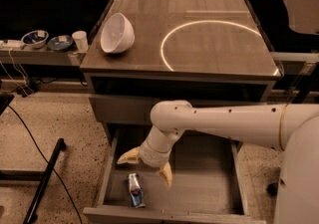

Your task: Pick redbull can from middle drawer and place on counter

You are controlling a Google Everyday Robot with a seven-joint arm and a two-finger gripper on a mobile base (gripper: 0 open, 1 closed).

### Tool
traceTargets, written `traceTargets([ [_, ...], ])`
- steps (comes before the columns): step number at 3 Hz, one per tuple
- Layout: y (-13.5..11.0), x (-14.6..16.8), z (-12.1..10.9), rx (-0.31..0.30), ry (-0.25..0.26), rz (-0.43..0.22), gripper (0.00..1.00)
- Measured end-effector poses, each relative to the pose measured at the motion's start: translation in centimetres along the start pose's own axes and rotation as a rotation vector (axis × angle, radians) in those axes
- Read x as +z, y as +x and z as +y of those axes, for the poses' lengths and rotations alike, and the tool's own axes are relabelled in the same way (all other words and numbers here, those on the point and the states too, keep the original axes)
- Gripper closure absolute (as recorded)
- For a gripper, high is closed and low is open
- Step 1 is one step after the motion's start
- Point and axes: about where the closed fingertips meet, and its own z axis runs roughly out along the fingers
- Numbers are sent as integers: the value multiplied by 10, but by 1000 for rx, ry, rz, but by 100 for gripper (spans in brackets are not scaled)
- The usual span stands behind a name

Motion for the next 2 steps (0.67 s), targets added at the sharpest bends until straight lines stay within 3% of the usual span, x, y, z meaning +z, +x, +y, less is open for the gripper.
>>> traceTargets([
  [1,9,8,3,10,9,23,0],
  [2,27,23,19,-57,41,110,0],
])
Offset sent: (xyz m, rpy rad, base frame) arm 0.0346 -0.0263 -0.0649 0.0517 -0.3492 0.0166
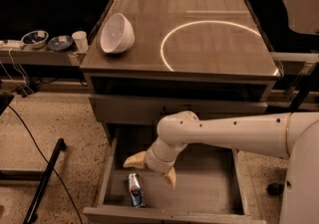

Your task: Pick redbull can from middle drawer and place on counter

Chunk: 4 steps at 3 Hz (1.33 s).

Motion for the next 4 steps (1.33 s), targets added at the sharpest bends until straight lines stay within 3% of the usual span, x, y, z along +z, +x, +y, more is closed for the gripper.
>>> traceTargets([
  [1,16,17,7,-90,-15,82,0],
  [2,24,34,6,-167,-71,135,0],
  [4,40,61,8,-243,-114,164,0],
])
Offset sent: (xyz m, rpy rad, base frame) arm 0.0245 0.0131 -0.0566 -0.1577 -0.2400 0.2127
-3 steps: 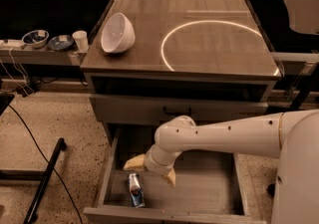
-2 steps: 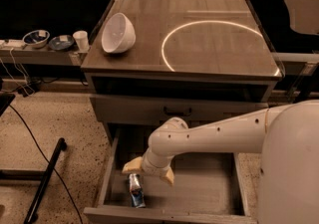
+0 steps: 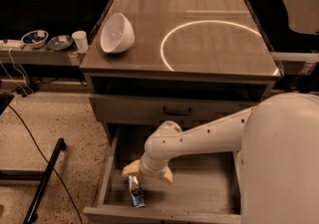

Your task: Pick redbull can from middle drawer and place on counter

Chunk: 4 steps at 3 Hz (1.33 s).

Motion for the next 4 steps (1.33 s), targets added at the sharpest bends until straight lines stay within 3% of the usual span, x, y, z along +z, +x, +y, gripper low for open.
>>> traceTargets([
  [4,15,41,-7,-72,-46,-36,0],
])
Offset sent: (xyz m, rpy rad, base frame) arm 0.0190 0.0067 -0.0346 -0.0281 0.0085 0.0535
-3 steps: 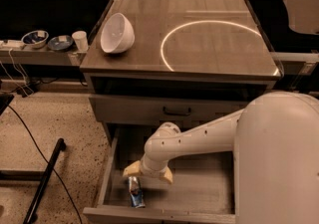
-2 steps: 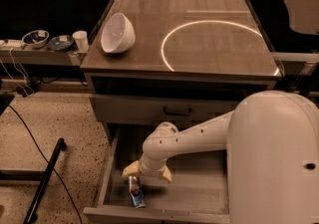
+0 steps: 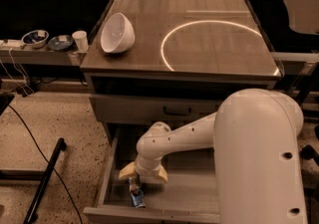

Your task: Pick redbull can from middle drawer and place on counter

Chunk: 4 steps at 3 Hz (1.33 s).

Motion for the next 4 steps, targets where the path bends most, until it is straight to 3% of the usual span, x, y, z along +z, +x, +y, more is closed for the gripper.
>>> traceTargets([
  [1,-2,17,3,-18,-21,-34,0],
  [4,-20,38,-7,-45,-63,-46,1],
])
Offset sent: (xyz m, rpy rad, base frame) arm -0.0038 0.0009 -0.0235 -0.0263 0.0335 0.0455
